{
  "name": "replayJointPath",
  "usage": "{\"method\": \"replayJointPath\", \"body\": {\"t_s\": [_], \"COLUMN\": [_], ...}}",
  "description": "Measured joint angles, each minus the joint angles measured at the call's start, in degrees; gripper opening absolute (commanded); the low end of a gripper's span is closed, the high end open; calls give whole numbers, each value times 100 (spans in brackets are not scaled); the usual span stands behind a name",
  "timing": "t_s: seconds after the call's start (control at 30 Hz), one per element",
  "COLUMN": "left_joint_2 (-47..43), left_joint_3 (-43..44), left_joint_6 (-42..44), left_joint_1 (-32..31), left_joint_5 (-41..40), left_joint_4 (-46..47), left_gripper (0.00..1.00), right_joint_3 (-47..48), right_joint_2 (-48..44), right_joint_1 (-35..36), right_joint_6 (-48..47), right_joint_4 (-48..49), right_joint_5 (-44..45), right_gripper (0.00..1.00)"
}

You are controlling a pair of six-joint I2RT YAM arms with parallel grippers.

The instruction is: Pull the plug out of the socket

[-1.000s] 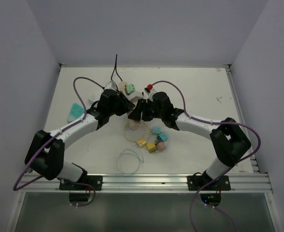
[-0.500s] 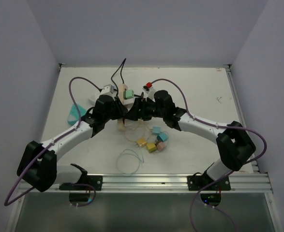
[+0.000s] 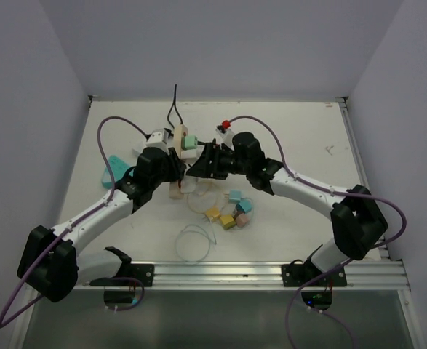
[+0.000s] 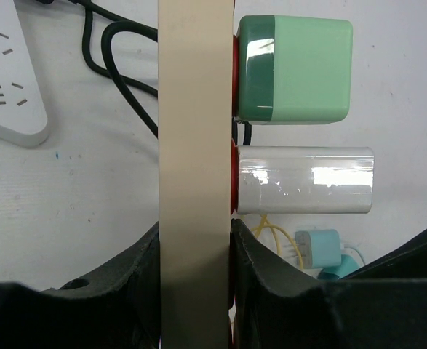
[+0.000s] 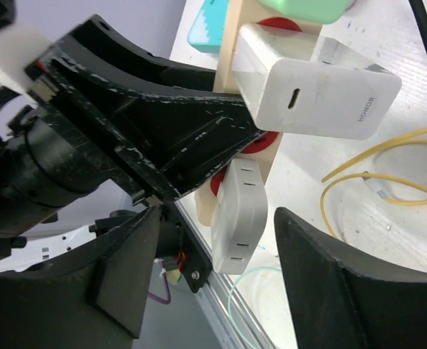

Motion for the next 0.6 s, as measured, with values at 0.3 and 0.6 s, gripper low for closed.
{"method": "replayJointPath", "body": {"t_s": [0.3, 0.6], "left_joint_2": [0, -116], "left_joint_3": [0, -11], "left_joint_6": [94, 225], "left_joint_1": [11, 9], "left_joint_5": [-55, -229], "left_joint_4": [-44, -48], "left_gripper": [0, 0], "right_joint_3": [254, 289], "right_joint_2": [540, 710], "right_joint_1": [243, 273], "right_joint_6": [138, 192], "right_joint_4": [0, 7], "right_joint_5": [-17, 35], "right_gripper": [43, 0]}}
